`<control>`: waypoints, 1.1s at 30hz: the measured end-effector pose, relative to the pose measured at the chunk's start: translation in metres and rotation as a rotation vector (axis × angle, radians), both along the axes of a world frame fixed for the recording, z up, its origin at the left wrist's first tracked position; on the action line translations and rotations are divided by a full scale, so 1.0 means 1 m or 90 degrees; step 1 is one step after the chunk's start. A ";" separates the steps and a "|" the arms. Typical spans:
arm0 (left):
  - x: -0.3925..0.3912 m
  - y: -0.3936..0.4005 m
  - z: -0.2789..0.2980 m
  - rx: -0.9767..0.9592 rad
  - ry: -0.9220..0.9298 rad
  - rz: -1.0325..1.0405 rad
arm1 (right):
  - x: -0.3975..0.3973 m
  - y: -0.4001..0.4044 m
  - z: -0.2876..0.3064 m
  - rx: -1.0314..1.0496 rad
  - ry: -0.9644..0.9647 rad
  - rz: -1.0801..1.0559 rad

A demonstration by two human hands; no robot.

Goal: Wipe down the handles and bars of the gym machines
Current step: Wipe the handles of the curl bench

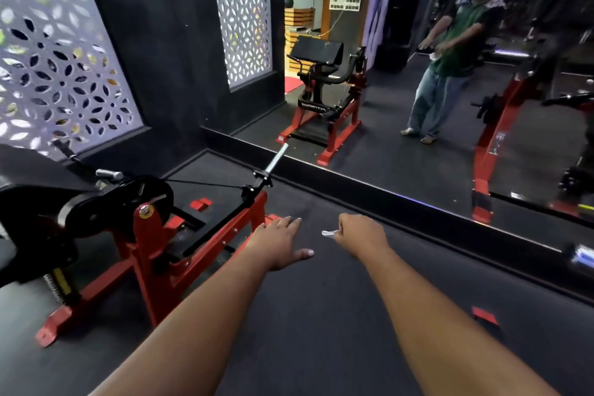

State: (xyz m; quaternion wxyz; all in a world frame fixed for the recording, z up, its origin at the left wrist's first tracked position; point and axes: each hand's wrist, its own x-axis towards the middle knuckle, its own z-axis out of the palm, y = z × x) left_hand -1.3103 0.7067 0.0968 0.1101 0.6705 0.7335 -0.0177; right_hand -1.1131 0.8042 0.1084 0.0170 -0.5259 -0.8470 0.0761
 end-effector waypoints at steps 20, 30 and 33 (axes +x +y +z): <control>-0.231 0.458 -0.009 -0.020 0.010 -0.032 | -0.216 0.446 0.009 0.045 -0.016 0.007; -0.285 0.670 -0.036 -0.047 -0.015 0.066 | -0.277 0.698 -0.021 0.009 -0.053 0.098; -0.306 0.722 -0.041 -0.053 -0.033 0.096 | -0.309 0.765 -0.026 0.003 -0.060 0.137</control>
